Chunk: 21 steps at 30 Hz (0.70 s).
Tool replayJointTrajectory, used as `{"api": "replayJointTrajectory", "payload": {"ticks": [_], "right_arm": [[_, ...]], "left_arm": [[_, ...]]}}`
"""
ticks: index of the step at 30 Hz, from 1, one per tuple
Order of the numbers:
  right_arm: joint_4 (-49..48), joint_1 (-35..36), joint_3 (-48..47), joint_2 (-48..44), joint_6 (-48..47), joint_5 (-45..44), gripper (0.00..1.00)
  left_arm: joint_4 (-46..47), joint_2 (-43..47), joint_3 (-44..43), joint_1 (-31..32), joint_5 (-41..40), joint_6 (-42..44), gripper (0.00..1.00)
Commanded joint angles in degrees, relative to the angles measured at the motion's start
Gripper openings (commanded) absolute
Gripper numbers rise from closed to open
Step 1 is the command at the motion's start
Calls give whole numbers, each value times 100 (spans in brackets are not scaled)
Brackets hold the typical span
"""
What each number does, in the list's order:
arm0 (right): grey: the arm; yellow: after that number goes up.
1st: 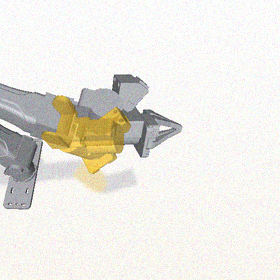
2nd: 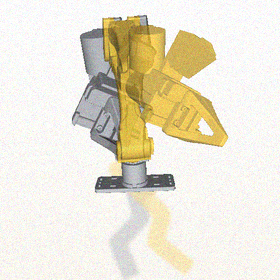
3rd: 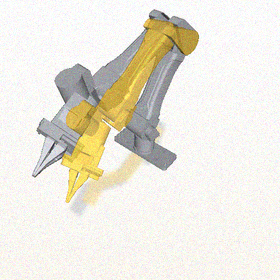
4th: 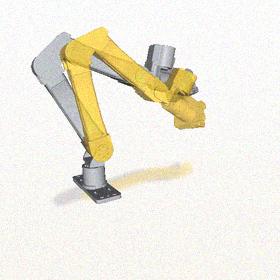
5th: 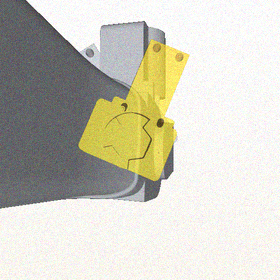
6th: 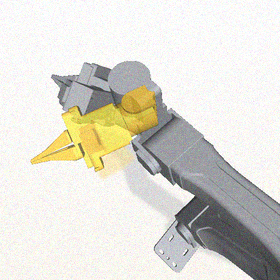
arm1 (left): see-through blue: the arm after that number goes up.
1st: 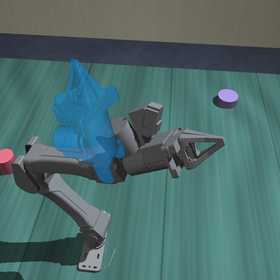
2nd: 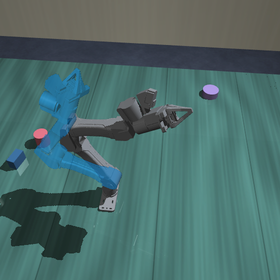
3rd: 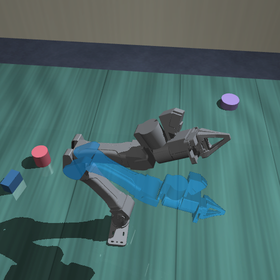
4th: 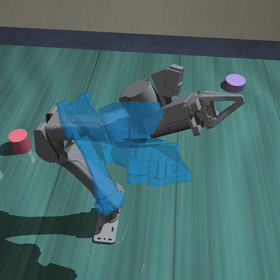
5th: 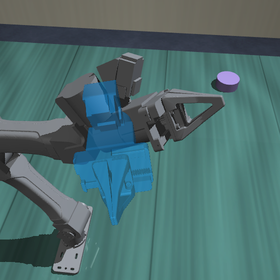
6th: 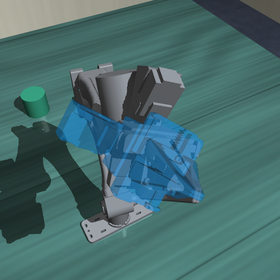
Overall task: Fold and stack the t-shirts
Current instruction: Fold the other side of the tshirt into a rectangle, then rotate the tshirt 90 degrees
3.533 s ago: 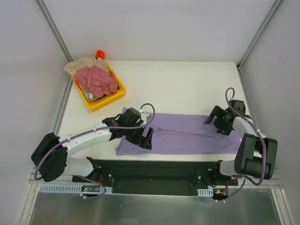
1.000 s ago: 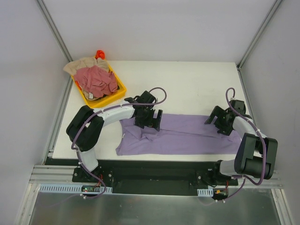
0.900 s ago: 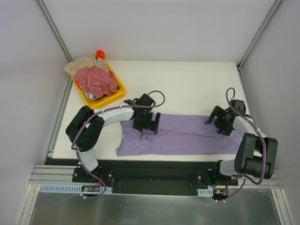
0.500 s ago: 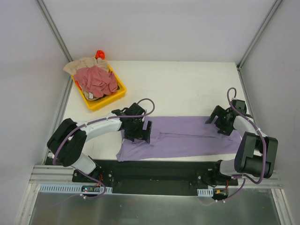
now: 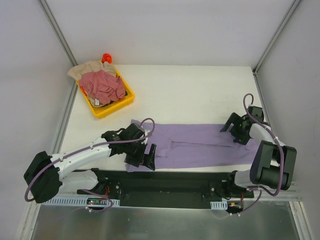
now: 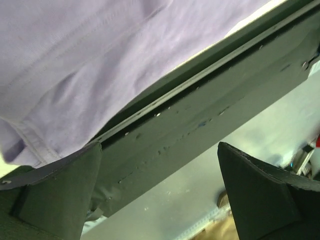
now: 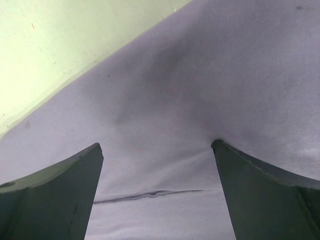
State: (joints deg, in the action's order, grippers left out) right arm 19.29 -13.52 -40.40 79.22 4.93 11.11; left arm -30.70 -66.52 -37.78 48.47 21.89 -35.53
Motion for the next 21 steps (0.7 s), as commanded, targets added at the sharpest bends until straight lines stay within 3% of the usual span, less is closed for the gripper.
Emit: {"api": "replayJointTrajectory", "payload": {"ticks": [1,6,7,15,21], "right_arm": [[304,-90,94,41,-97,-391,96],[216,-90,138,-99,-89,-356,96],[137,-81,173,-178,-115,-251,96],[-513,-28,392,-1048,-273,197,96],[-909,393,437,-900,-194,515,96]], "left_arm": [[-112,333,-562,14,-649,-113,99],[-103,-657,-1669,-48,-2379,-340,99],[-94,-939,-1880,-109,-2426,-454,99],[81,-3093,-2910,-724,-1759,-552,99],[670,-3999,-3173,-1427,-1196,-332,99]]}}
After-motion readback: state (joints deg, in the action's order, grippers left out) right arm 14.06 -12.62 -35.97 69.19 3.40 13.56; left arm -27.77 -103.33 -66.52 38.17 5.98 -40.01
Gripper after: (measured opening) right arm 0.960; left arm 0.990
